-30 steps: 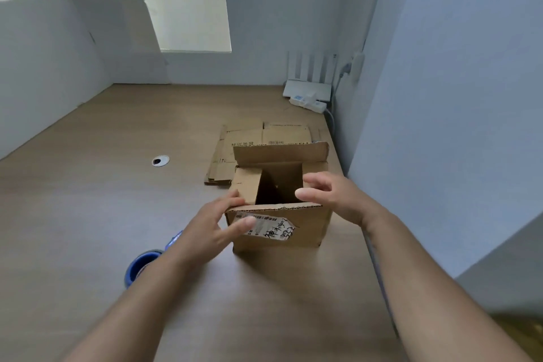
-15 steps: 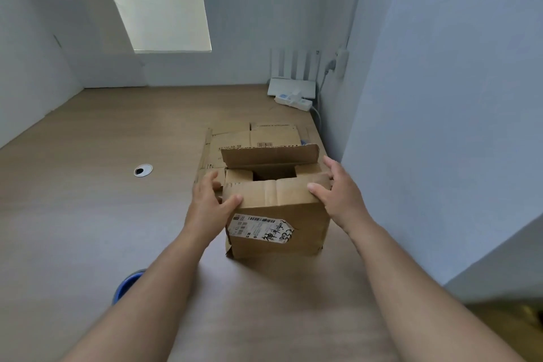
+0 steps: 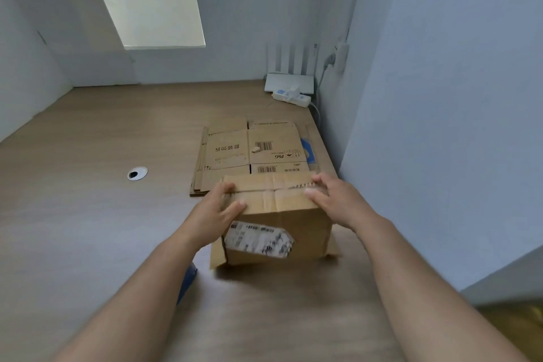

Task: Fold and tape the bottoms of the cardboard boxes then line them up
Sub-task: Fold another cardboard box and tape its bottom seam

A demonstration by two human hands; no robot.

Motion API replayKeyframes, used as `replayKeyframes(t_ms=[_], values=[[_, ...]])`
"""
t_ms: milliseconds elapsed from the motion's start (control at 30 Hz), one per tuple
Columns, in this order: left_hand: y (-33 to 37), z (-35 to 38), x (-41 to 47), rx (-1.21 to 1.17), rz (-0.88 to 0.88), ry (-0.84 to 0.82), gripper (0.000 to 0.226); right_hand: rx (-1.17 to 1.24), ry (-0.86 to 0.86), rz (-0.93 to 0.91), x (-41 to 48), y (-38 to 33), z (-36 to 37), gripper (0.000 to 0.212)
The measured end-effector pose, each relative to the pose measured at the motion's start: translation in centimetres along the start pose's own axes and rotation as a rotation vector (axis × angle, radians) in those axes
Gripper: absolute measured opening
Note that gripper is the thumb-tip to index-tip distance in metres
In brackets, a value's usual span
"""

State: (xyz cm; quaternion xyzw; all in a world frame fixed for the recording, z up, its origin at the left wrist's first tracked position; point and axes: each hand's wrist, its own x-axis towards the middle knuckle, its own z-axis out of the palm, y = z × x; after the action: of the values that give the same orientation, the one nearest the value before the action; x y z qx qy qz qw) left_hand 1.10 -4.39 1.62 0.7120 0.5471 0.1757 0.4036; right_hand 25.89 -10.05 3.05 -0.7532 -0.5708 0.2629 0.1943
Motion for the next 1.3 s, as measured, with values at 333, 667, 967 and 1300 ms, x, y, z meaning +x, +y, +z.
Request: replayKeyframes(t_ms=[333, 667, 967, 1300], values=[[-3.9, 4.2, -7.3, 0.15, 0.061, 0.129, 0.059, 0.036, -0.112, -0.023, -6.4, 2.0, 2.7, 0.077], [-3.1, 5.0, -8.2, 0.204, 0.033, 0.17, 0.053, -0.437, -0.018, -0.212, -7.0, -1.2, 5.3, 0.058], [-7.4, 1.7, -11.2, 0.202, -0.183, 0.463, 0.055, -0.507, -0.014, -0.306, -6.7, -1.4, 8.6, 0.095], [-11.1, 0.2, -9.8, 0.577, -0.626, 0.149, 0.03, -0.495, 0.002, -0.304, -6.5, -1.5, 9.0, 0.094]])
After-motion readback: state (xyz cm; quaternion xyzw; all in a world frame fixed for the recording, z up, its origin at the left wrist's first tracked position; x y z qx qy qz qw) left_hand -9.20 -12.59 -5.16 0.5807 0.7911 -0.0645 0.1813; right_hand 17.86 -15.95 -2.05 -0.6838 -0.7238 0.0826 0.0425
